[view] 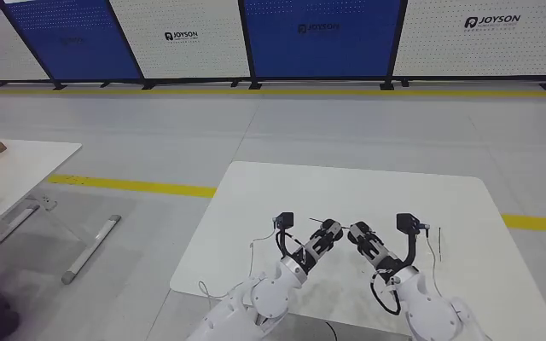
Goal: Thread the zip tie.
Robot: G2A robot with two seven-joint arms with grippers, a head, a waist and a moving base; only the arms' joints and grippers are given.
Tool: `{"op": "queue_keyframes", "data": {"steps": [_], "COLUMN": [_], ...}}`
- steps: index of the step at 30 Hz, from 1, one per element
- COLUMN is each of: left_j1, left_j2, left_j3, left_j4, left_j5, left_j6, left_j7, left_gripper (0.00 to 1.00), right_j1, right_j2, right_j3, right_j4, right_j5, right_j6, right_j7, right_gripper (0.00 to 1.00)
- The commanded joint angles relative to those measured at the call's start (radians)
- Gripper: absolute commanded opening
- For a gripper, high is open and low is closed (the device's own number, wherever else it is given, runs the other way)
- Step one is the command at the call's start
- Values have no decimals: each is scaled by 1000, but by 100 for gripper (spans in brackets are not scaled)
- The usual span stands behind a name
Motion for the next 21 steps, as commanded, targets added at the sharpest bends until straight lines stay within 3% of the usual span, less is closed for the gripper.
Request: {"op": "queue_keyframes", "data": {"steps": [1,18,19,21], "left_j1": [2,19,20,22], "left_j2": [0,3,3,3], "left_j3": [-3,-18,-19,-21], "left_j4": [-2,-13,-13,-11], "left_j5": [1,26,28,30], "left_j6": [-4,-17,-17,-16], "left_j7": [-3,-21,-20,-17], "left_gripper": [0,0,0,0], "right_j1": [2,13,14,14], "right_j2": [0,-1,-1,-1], "right_j3": [0,-1,-2,-2], "right_j4": [1,3,3,3], "right_j5": [-1,26,26,28], "right_j6": [1,23,25,28], "right_j7": [5,45,47,49], "right_gripper": [0,0,7,56]}}
